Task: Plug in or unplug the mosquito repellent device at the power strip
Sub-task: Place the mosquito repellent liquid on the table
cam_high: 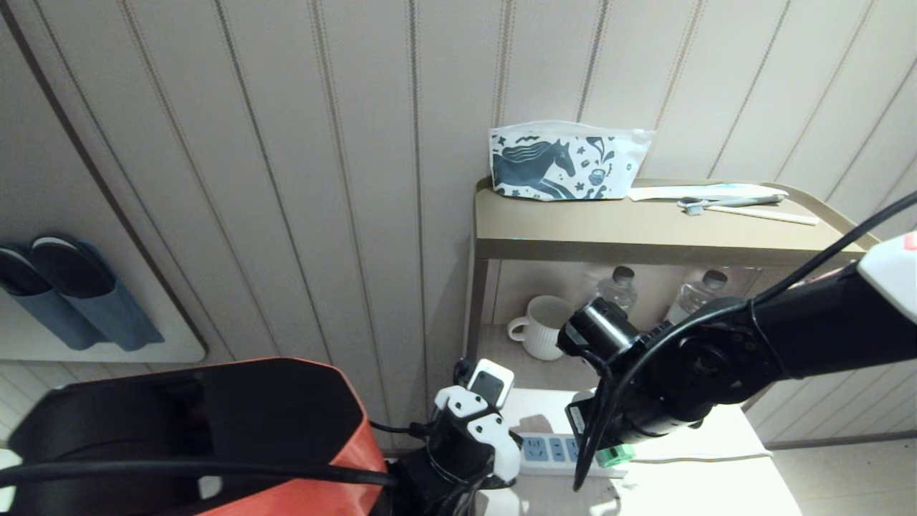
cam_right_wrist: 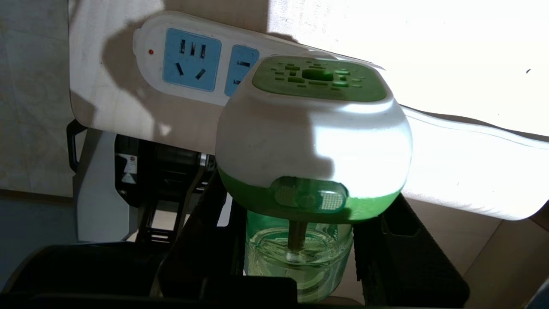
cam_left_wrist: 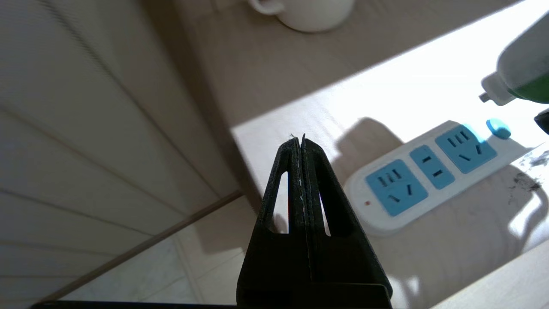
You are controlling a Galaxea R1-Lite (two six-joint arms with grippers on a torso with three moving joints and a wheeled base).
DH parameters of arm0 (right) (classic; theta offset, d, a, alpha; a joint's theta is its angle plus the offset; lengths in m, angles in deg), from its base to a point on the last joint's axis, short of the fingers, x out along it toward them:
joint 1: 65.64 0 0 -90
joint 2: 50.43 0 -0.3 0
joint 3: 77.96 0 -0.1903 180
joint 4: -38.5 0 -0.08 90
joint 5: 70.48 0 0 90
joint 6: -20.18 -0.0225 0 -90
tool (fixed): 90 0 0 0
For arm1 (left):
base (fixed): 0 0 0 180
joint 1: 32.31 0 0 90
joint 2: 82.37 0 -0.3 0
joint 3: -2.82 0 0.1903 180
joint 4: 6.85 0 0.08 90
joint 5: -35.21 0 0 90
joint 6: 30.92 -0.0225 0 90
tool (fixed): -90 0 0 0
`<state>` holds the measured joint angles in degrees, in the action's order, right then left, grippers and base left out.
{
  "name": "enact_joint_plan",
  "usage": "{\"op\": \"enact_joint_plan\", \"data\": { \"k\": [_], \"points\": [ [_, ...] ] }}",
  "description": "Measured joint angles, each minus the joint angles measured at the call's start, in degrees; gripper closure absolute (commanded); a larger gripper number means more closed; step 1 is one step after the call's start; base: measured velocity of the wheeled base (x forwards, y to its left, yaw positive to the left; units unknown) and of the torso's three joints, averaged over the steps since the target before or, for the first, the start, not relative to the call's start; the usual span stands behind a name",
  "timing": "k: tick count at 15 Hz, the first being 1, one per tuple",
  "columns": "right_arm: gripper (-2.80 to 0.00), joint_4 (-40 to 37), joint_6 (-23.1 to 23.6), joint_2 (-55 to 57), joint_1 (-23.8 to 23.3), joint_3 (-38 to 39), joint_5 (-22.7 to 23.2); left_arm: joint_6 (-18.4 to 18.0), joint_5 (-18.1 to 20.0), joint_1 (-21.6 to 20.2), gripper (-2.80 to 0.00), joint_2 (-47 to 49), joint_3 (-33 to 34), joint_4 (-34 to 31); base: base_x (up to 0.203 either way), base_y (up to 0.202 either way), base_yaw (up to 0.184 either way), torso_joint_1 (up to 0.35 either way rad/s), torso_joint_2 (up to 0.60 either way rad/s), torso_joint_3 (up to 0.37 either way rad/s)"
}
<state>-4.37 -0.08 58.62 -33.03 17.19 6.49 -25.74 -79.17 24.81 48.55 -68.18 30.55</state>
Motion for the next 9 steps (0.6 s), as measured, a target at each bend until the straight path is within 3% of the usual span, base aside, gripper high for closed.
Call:
{"op": "enact_joint_plan", "data": {
  "k": [4, 9],
  "points": [
    [0.00, 0.0, -0.2, -4.5, 0.4, 3.7, 0.0, -0.4, 0.0, -6.4, 0.00, -13.9, 16.8, 3.3, 0.000, 0.000, 0.000, 0.000, 0.00, 0.000],
    [0.00, 0.1, -0.8, -9.2, 0.8, 6.8, 0.1, -1.9, 1.6, -23.6, 0.00, -33.2, 36.5, 8.2, 0.000, 0.000, 0.000, 0.000, 0.00, 0.000]
  ]
}}
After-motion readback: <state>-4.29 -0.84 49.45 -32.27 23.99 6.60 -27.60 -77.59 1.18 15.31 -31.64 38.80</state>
